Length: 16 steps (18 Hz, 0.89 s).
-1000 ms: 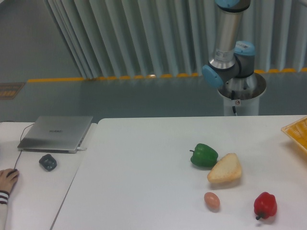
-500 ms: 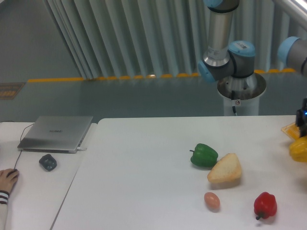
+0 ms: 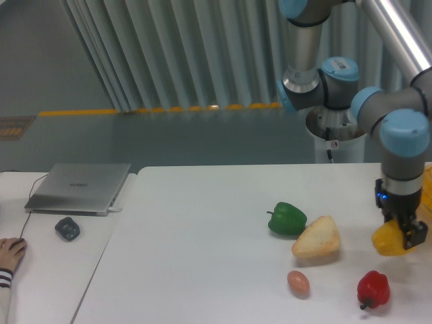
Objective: Place the yellow pepper on the table
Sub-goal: 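Carry the yellow bell pepper down onto the table beside the red pepper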
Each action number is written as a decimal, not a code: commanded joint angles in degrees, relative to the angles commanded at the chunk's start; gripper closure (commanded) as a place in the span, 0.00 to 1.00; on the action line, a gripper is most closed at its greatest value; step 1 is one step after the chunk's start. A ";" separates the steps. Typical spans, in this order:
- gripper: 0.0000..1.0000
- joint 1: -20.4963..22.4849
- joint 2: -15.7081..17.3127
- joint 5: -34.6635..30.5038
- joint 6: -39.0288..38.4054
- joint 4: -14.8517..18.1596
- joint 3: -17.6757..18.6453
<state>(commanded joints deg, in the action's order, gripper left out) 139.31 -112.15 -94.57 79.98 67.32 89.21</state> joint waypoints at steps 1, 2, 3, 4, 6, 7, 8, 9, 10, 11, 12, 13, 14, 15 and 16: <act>0.50 0.09 0.09 0.00 0.09 -0.09 0.00; 0.44 0.00 0.00 0.00 0.00 -0.09 0.00; 0.39 0.00 0.00 0.00 0.00 -0.17 0.09; 0.39 0.00 0.00 0.00 -0.09 -0.18 0.17; 0.00 0.09 0.17 0.00 0.35 -0.26 0.09; 0.00 0.09 0.52 -0.78 0.53 -0.09 0.00; 0.00 0.09 0.79 -1.84 0.79 -0.09 0.00; 0.00 0.17 1.14 -2.63 1.14 0.00 0.00; 0.00 0.09 1.58 -2.72 1.23 0.09 0.00; 0.00 0.17 1.67 -2.38 0.54 0.09 -0.96; 0.00 0.26 1.84 -2.90 0.79 0.70 -2.18; 0.00 0.52 2.45 -2.38 1.40 0.88 -2.37; 0.00 0.88 3.85 -1.68 1.41 1.05 -2.63; 0.00 0.97 4.30 -0.54 2.28 1.66 -2.81; 0.00 1.23 4.65 -0.09 6.03 3.06 -3.60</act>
<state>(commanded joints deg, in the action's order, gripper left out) 140.53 -107.49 -94.66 86.01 70.39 85.61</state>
